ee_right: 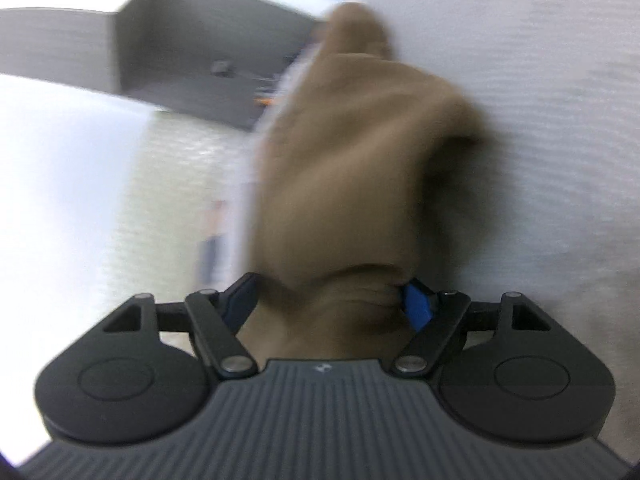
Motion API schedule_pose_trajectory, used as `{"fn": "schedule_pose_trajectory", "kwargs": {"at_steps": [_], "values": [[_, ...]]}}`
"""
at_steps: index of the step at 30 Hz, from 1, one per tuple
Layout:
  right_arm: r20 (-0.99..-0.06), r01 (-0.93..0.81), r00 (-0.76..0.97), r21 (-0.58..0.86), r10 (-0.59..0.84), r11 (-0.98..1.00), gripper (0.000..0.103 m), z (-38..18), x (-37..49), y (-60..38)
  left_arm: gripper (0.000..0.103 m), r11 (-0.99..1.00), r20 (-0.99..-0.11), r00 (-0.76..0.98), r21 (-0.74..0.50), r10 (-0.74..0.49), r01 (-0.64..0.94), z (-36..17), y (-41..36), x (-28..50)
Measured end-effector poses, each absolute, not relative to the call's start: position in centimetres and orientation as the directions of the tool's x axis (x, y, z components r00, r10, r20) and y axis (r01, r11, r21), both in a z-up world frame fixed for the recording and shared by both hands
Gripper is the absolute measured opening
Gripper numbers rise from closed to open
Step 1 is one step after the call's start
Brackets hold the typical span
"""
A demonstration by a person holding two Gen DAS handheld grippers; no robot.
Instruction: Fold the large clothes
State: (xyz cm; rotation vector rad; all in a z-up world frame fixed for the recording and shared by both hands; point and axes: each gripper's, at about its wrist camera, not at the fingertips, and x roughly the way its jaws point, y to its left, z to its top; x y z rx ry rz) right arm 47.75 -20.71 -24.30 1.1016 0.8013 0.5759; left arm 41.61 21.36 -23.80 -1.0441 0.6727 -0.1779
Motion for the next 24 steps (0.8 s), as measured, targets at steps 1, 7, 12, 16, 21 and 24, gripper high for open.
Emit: {"fn": "schedule_pose_trajectory", "kwargs": {"at_steps": [1,7,12,16,21,24], "values": [[-0.221,-0.085,0.587,0.94,0.779,0.331,0.079,-23.1,47.5,-20.4,0.015,0.51,-0.425,0.789,-0.844,-0.444,-0.168,-23.7,21.3,41.6],[0.018,-0.383,0.546,0.895,0.838,0.23,0.079,-17.2,44.6,-20.7,0.015,0.434,-0.342,0.798,-0.894,-0.496,-0.113,-23.5,21.7,41.2],[0.144,-0.433,0.582,0.888,0.801,0.155,0.079,-16.1,43.2,-22.6,0.016,0.411,-0.272,0.801,-0.911,-0.534,-0.036,-22.5,21.4,40.8],[0.101,-0.349,0.646,0.921,0.757,0.174,0.079,-17.3,43.5,-23.4,0.016,0.428,-0.301,0.786,-0.902,-0.54,-0.051,-22.6,21.1,41.0],[-0.076,-0.203,0.687,0.935,0.723,0.291,0.077,-19.1,43.7,-22.8,0.019,0.408,-0.308,0.771,-0.911,-0.557,-0.069,-23.3,21.0,41.3],[-0.192,-0.088,0.673,0.938,0.714,0.335,0.077,-20.8,44.0,-22.4,0.042,0.378,-0.288,0.776,-0.923,-0.561,-0.069,-23.7,21.3,41.4]]}}
